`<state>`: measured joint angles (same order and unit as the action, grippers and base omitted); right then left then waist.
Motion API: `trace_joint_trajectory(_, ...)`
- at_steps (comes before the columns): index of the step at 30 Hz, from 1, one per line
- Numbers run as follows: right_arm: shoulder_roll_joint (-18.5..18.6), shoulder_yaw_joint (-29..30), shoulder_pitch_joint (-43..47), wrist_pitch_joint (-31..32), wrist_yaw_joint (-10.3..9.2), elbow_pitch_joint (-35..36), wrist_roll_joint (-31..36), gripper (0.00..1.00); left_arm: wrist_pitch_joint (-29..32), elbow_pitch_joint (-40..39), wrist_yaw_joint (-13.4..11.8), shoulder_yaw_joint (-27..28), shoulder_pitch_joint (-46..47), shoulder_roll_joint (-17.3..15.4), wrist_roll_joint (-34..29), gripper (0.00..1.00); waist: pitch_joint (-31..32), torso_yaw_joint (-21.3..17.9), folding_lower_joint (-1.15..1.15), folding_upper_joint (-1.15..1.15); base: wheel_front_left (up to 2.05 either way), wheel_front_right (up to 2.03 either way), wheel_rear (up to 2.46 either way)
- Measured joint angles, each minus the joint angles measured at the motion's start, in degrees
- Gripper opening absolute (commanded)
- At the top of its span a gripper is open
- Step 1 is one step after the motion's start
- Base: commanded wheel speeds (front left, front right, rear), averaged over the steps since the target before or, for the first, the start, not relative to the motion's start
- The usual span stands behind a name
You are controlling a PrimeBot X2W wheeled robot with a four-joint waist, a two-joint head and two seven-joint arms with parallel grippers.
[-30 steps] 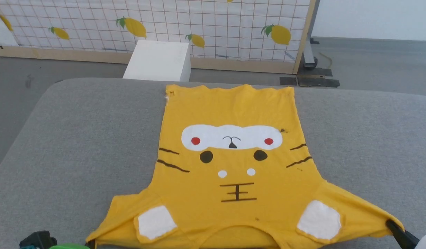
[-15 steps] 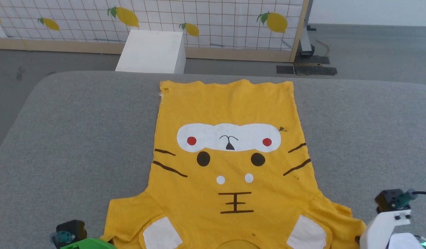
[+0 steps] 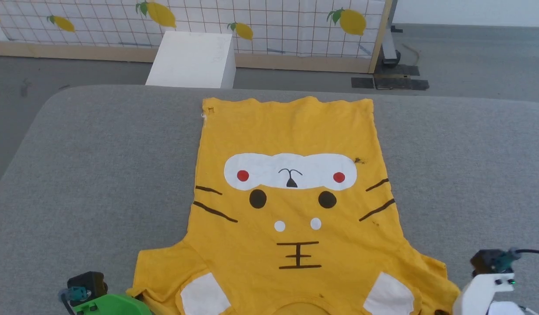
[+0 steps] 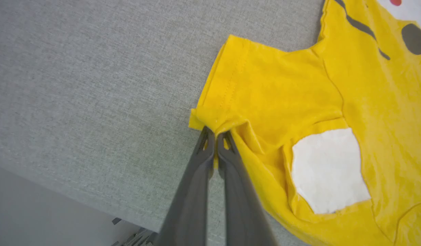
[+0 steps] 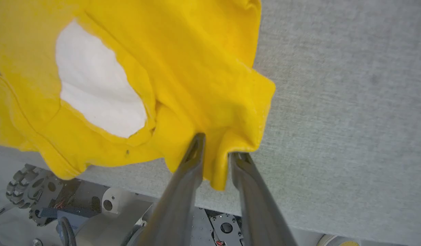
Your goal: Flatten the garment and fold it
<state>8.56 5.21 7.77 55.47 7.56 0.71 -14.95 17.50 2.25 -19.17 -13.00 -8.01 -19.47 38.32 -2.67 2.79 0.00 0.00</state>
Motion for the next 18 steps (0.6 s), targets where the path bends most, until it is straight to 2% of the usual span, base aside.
trace_joint_trajectory(10, -2.0, 9.89, -0.31, -2.03, -0.01, 16.14, -6.11, 1.0, -0.69, -1.52, -0.65, 1.46, -0.27, 0.48, 0.71, 0.0, 0.9, -1.38, 0.0, 0.0, 0.0, 0.0, 0.0)
trace_joint_trajectory(14, -3.43, 12.13, -6.02, -9.94, 0.0, 20.14, -7.39, 1.0, -0.99, -2.22, -0.89, 1.56, -0.27, 0.49, 0.88, 0.0, 0.69, -1.57, 0.0, 0.0, 0.0, 0.0, 0.0)
trace_joint_trajectory(18, -4.44, 11.31, -12.45, -19.02, -0.01, 19.46, -8.47, 1.0, -1.05, -2.46, -0.91, 1.62, -0.2, 0.51, 1.11, 0.0, 0.01, -1.16, 0.0, 0.0, 0.0, 0.0, 0.0)
